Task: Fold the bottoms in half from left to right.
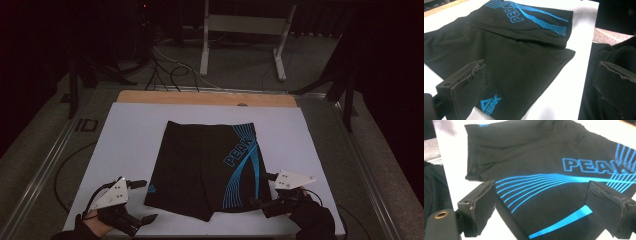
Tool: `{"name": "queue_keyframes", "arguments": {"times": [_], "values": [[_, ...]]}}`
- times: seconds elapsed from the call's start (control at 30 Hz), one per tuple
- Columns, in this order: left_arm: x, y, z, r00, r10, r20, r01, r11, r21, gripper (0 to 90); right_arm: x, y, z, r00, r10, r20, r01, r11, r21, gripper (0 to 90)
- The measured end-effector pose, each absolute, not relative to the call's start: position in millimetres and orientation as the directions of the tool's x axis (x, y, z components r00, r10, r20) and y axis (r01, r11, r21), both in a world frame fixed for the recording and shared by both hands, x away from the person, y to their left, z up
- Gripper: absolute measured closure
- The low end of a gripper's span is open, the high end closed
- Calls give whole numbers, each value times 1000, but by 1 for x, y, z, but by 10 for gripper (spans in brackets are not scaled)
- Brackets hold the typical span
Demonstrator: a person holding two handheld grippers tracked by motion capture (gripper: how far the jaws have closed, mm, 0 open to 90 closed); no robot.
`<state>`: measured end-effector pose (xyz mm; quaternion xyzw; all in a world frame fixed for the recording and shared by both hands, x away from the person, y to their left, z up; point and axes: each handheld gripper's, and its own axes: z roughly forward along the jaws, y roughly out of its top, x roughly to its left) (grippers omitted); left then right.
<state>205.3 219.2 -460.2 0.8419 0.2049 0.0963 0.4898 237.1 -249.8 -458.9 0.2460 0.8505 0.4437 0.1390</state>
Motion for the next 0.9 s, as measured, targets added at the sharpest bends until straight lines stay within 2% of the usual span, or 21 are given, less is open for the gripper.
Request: {"name": "queue_keyframes", "arguments": {"times": [0.47, 0.9], "values": [[208, 221, -454, 880, 475, -28, 252, -415, 874, 0, 246, -247, -429, -837, 544, -64, 252, 485, 837, 105], [210, 222, -453, 873, 488, -30, 262, -416, 871, 0, 265, -228, -406, -846, 524, -97, 208, 494, 844, 106]]}}
